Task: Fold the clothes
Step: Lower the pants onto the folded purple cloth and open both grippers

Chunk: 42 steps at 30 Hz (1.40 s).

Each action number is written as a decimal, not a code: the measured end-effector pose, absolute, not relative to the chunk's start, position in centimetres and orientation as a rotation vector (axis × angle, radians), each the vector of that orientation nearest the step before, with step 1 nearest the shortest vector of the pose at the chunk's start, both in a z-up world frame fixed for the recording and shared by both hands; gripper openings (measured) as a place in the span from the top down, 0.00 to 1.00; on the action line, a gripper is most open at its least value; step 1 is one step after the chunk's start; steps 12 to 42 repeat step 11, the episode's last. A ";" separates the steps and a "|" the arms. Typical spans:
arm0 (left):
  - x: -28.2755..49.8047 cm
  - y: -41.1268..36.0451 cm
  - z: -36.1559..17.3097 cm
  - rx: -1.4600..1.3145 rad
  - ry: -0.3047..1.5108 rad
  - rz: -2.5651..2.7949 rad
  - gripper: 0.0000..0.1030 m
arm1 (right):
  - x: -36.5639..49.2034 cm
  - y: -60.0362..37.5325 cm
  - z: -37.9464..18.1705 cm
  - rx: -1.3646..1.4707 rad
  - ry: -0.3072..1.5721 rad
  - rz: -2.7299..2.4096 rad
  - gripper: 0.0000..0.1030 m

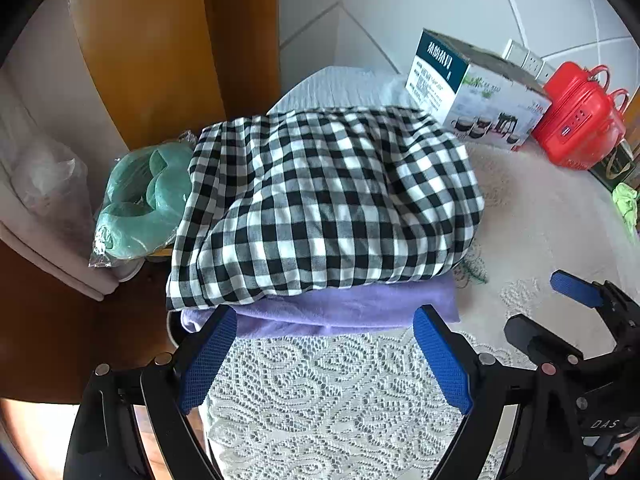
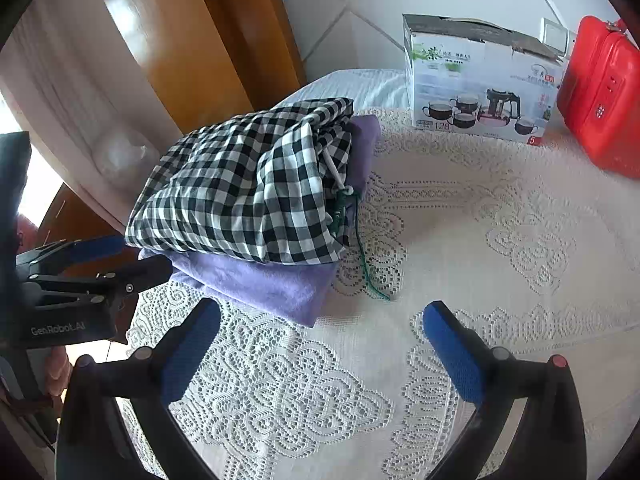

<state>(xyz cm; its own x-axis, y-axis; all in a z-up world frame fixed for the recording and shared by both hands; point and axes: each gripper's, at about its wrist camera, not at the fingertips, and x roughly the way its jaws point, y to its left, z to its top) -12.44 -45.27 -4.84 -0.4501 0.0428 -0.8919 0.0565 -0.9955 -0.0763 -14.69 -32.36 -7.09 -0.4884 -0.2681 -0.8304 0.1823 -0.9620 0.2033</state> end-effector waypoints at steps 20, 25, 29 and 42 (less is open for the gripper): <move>-11.6 -45.8 -3.8 1.502 0.081 -2.715 0.12 | -14.9 -32.9 -6.7 1.406 -0.115 -2.510 0.00; -11.6 -45.8 -3.8 1.502 0.081 -2.715 0.12 | -14.9 -32.9 -6.7 1.406 -0.115 -2.510 0.00; -11.6 -45.8 -3.8 1.502 0.081 -2.715 0.12 | -14.9 -32.9 -6.7 1.406 -0.115 -2.510 0.00; -11.6 -45.8 -3.8 1.502 0.081 -2.715 0.12 | -14.9 -32.9 -6.7 1.406 -0.115 -2.510 0.00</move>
